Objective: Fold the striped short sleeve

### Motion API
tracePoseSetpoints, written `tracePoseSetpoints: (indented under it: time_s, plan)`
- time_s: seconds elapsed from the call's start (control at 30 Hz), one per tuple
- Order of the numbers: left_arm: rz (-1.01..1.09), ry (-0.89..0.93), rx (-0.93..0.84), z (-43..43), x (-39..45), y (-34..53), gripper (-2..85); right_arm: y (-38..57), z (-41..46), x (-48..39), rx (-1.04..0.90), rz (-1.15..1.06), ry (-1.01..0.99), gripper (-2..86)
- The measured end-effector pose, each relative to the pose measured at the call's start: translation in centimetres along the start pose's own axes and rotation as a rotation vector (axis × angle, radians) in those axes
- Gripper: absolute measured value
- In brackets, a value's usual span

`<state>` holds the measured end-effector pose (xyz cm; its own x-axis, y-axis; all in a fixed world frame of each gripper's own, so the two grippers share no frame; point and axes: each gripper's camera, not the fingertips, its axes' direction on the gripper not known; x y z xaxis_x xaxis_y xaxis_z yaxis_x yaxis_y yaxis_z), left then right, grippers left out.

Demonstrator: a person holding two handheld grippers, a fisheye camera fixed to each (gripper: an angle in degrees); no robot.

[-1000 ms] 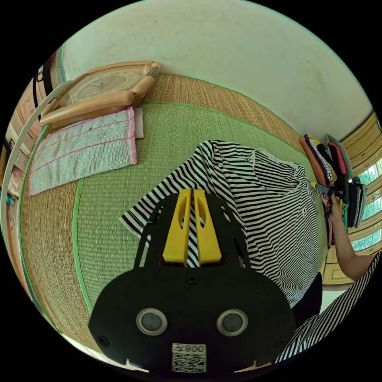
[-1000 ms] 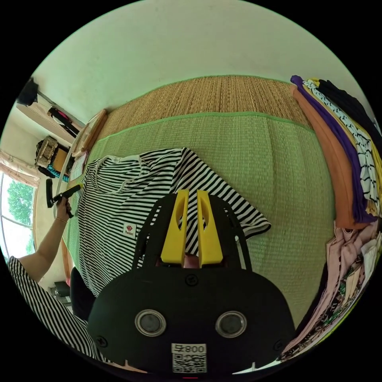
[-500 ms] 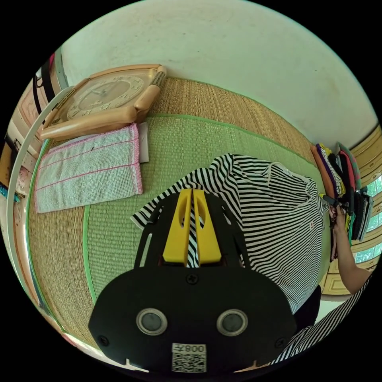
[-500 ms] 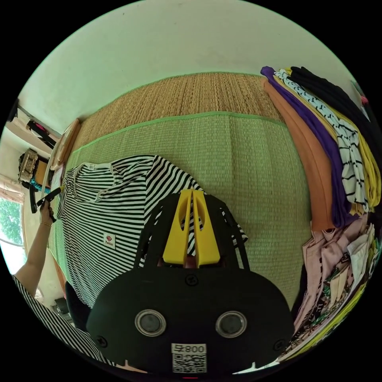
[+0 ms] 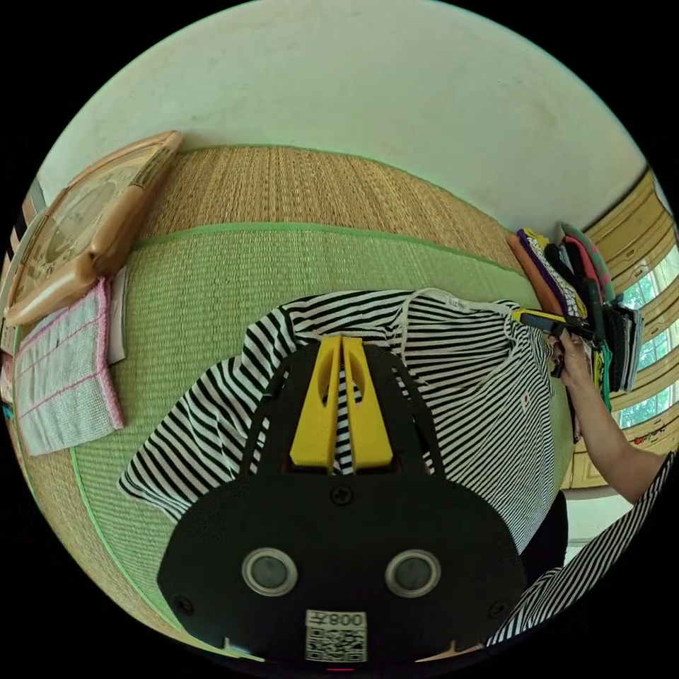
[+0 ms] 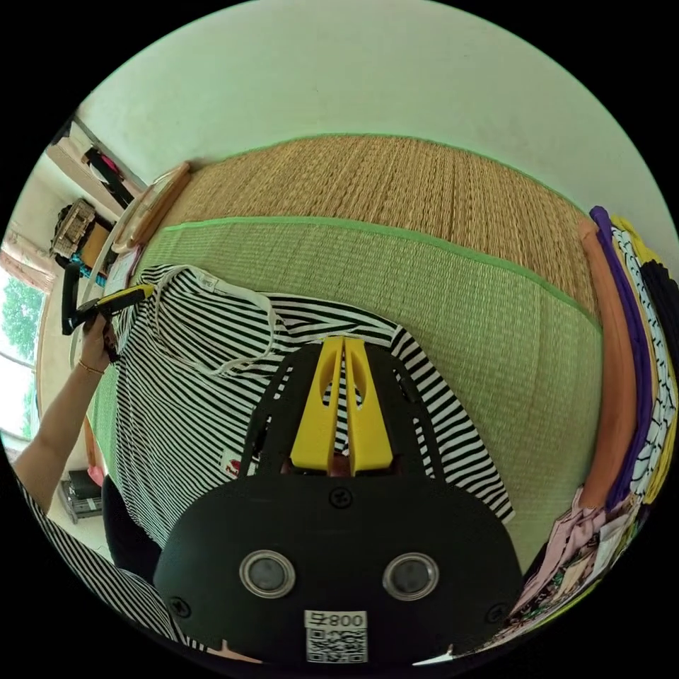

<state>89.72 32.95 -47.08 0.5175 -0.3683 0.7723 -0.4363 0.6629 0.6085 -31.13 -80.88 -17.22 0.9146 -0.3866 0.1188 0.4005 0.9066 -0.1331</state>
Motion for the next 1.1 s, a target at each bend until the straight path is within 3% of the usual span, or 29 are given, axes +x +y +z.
tracePoseSetpoints:
  time_s: [0.27,0.47,0.53,0.8,1.1]
  plan:
    - [-0.084,0.081,0.069,-0.2,-1.4,-3.0,1.8,-1.7,-0.3,0.7,0.044,0.014,-0.062,1.8]
    - [0.085,0.158,0.128,-2.4,2.4,-3.3,7.1,-1.3,-1.3,-3.1,0.107,-0.070,-0.172,8.0]
    - [0.121,0.157,0.111,-2.2,3.4,-4.3,7.9,-2.2,-0.8,-4.8,0.097,-0.099,-0.109,8.3]
    - [0.112,0.023,0.008,0.8,4.7,-7.8,4.3,-5.5,2.7,-6.6,-0.006,-0.080,-0.047,4.4]
    - [0.111,0.074,0.136,-2.2,5.0,-9.2,2.5,-7.5,-1.0,-7.0,0.104,-0.076,-0.043,1.2]
